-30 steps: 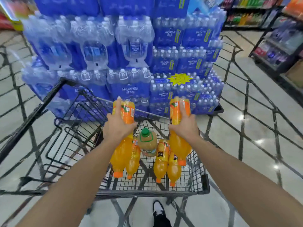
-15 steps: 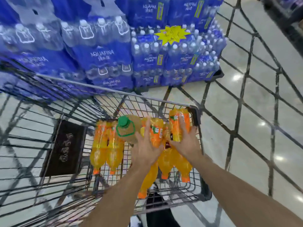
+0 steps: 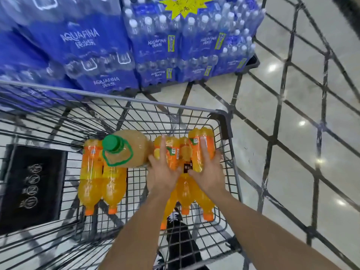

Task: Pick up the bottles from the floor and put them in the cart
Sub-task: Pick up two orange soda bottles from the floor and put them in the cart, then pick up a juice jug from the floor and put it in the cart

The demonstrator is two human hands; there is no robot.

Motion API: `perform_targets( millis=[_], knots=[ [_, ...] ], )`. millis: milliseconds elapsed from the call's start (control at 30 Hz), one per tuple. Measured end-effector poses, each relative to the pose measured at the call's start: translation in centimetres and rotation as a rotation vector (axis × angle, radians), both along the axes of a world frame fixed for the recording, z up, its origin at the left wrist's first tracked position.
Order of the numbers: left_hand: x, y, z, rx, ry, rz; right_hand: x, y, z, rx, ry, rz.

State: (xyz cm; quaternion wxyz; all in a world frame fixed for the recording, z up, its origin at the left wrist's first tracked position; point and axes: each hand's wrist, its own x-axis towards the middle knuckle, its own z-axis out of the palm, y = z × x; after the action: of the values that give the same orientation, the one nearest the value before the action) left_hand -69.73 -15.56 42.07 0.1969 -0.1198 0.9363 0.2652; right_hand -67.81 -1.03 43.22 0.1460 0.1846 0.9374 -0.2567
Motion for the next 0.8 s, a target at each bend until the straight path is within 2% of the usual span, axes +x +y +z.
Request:
perform_targets(
  millis=[133, 267, 367, 467, 667, 800],
  knots=[
    [-0.2, 0.1, -0.8, -0.030, -0.032, -0.002, 0.0, -0.4, -1.0, -0.011, -0.030, -0.017],
    [-0.7, 0.3, -0.2, 0.019, -0.100, -0.063, -1.0, -0.2, -0.3, -0.061, -0.146, -0.017],
    [-0.7, 0.7, 1.2, 0.050, -0.168, -0.127, -2.1, 0.5, 2.1, -0.022, -0.198, 0.050],
    [-1.1, 0.6, 3.4, -0.029, -0.168, -0.227, -3.3, 1.7, 5.9, 0.045, -0.124, 0.075],
    [-4.5, 0.3, 13.4, -0.041, 0.077, -0.280, -3.7, 4.7, 16.6, 0.041, 0.157, 0.059],
    [-6.6, 0.3, 22.8, -0.119, 0.259, -0.402, -1.6, 7.2, 24.4, 0.170, 0.275, 0.019]
  ],
)
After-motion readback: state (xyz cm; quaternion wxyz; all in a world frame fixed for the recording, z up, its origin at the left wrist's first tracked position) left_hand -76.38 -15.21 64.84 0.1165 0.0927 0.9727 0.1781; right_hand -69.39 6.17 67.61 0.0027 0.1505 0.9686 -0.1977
